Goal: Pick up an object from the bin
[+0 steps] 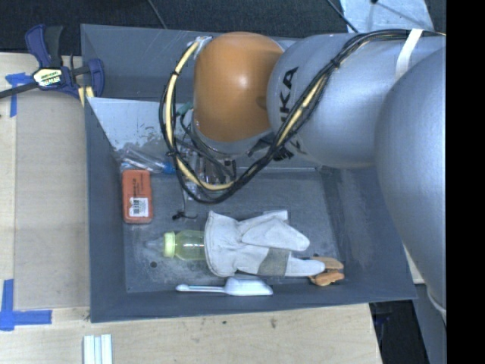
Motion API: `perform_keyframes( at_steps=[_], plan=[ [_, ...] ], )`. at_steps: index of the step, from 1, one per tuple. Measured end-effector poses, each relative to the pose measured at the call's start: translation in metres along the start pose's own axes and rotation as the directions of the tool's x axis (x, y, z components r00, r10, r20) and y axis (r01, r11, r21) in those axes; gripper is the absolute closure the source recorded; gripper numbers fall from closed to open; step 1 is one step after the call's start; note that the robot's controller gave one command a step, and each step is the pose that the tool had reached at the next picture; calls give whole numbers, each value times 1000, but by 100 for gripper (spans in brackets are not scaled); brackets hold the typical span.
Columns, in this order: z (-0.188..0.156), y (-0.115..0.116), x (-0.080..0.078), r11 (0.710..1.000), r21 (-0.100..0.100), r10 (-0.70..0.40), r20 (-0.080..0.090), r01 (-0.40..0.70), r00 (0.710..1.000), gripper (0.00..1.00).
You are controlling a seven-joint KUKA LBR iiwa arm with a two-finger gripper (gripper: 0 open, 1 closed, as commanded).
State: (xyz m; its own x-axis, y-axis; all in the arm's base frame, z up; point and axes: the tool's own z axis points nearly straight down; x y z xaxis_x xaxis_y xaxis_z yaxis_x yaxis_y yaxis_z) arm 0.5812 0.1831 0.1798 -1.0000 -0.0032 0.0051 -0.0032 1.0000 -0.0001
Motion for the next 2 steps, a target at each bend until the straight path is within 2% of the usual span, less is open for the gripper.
perform_keyframes(
  at_steps=[1, 2],
  plan=[
    [-5, -1, -2, 1000, -1, 3, 8, -3, 1000, 0],
    [14, -45, 6, 1000, -3, -11, 10, 11, 1000, 0]
  ],
)
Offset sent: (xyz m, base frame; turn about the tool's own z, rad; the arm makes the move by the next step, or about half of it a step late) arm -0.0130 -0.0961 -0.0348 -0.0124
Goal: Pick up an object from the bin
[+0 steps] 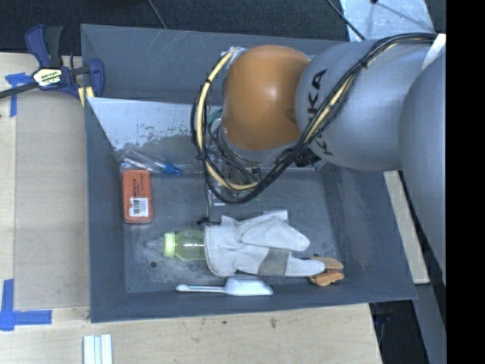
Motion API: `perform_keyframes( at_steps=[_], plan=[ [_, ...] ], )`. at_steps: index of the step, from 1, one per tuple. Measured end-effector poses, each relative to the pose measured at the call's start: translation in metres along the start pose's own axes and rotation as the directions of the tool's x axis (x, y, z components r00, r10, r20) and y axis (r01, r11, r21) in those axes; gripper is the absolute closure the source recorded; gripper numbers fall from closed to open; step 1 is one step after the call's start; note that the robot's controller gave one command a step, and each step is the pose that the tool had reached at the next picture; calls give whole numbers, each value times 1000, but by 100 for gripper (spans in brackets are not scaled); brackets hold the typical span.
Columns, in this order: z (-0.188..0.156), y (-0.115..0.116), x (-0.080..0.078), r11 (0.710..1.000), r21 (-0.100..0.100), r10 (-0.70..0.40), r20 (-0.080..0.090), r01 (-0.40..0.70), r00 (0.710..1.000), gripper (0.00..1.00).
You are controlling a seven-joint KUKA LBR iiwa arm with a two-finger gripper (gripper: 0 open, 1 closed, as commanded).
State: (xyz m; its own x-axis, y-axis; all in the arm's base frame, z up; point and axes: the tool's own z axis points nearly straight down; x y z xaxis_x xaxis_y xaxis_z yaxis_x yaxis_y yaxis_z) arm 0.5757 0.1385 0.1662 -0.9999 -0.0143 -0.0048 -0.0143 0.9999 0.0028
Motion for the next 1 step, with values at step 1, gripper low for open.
perform_keyframes(
  at_steps=[1],
  plan=[
    [41, -22, -27, 997, 5, -80, 1, 80, 997, 0]
  ],
)
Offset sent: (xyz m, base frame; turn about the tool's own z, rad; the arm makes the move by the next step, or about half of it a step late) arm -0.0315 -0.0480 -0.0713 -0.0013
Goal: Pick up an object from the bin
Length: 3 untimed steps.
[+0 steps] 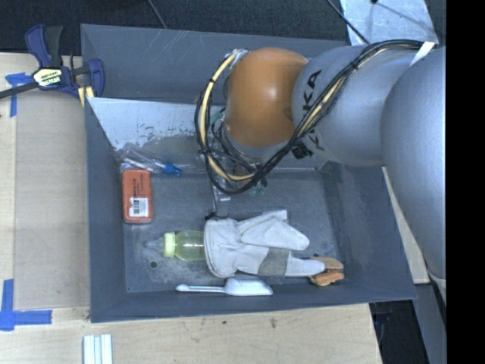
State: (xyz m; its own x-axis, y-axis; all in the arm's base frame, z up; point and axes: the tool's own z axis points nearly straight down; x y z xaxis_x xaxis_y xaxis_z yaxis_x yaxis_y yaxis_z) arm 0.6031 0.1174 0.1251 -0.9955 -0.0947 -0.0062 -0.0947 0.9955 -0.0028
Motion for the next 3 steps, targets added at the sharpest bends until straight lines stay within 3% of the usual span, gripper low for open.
perform_keyframes(
  at_steps=[1, 2, 3],
  plan=[
    [22, -14, 46, 998, -5, 63, 3, -63, 998, 0],
    [37, -12, 45, 999, -6, -53, 17, 53, 998, 0],
    [15, -37, 25, 1000, -4, 0, -4, 0, 1000, 0]
  ],
)
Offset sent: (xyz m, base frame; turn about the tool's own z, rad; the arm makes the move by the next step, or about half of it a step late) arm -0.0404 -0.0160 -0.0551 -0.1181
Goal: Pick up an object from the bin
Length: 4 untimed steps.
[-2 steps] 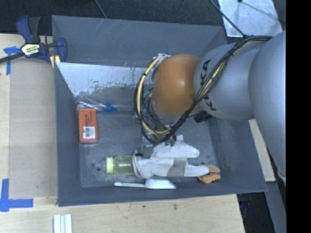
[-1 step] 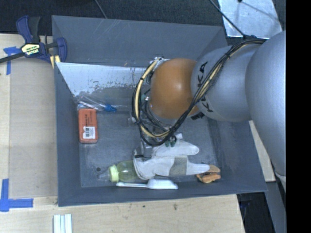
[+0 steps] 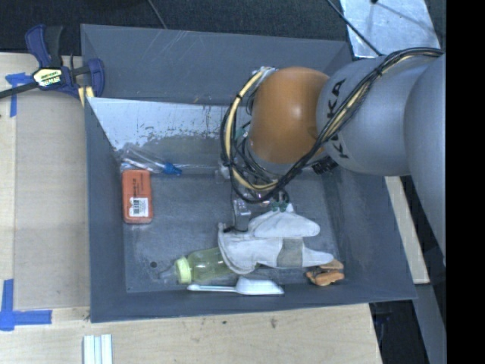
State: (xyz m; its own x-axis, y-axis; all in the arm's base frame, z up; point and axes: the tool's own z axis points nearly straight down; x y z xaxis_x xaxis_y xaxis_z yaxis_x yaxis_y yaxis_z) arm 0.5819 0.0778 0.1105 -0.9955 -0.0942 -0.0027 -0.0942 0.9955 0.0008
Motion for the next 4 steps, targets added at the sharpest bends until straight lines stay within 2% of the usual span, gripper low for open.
perform_keyframes(
  at_steps=[1, 2, 3, 4],
  plan=[
    [-9, -5, -14, 994, 0, 111, 5, -111, 994, 0],
    [-15, -18, -6, 975, 1, -221, -1, 221, 975, 0],
    [-7, -43, 1, 933, 1, -361, 0, 361, 933, 0],
    [-7, -64, 3, 992, 0, -130, -1, 130, 992, 0]
  ],
)
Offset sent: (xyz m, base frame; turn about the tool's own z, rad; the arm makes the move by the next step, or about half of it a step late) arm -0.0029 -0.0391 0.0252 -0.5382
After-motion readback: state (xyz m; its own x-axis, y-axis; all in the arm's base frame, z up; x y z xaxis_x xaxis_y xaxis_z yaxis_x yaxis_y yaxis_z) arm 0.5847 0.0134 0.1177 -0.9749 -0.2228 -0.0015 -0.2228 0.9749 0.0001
